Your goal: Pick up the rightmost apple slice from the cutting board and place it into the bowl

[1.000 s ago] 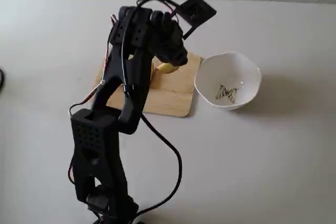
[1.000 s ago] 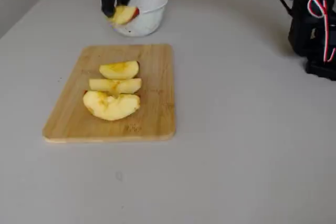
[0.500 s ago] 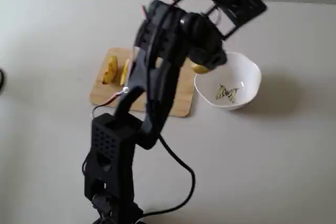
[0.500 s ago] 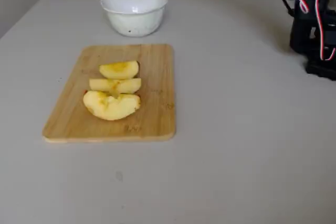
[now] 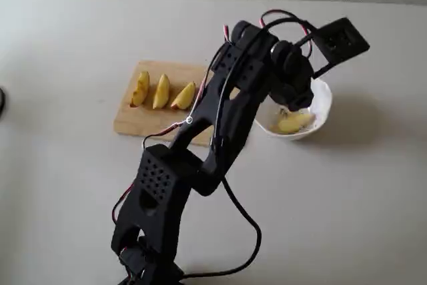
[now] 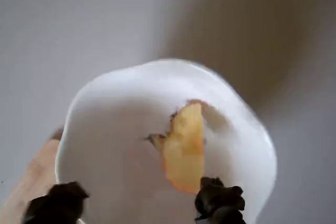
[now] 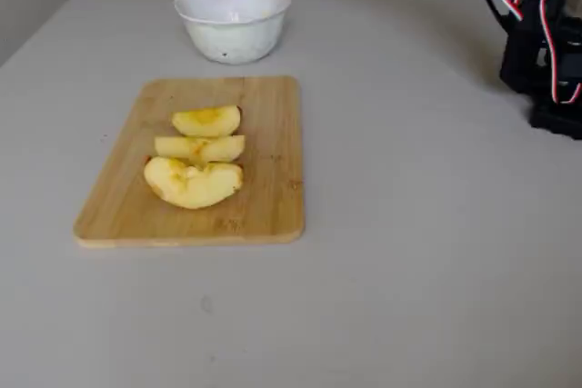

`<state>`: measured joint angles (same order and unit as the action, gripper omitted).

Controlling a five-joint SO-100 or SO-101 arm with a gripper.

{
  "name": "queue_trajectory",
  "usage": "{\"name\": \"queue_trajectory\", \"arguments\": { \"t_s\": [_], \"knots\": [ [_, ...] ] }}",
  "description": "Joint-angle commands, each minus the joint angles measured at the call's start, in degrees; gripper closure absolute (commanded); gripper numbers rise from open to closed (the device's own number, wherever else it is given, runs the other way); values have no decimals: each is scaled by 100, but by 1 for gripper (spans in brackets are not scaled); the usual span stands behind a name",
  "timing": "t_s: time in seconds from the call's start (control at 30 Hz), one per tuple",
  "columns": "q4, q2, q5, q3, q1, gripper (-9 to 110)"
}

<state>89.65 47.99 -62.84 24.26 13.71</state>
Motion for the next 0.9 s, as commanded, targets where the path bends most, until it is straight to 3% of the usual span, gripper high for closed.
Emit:
{"name": "queue_trajectory", "arguments": {
  "t_s": [0.0,0.1,0.17,0.2,0.37,0.5,0.87],
  "knots": [
    [-18,9,-62,-431,141,60],
    [387,-308,9,-1213,158,62],
    [1046,-879,114,-2698,105,66],
    [1397,-1230,185,-3639,62,70],
    [1468,-527,1389,-3814,-202,97],
    [1485,176,1995,-3604,-448,101],
    [1477,4228,3331,-237,-1705,101]
  ]
}}
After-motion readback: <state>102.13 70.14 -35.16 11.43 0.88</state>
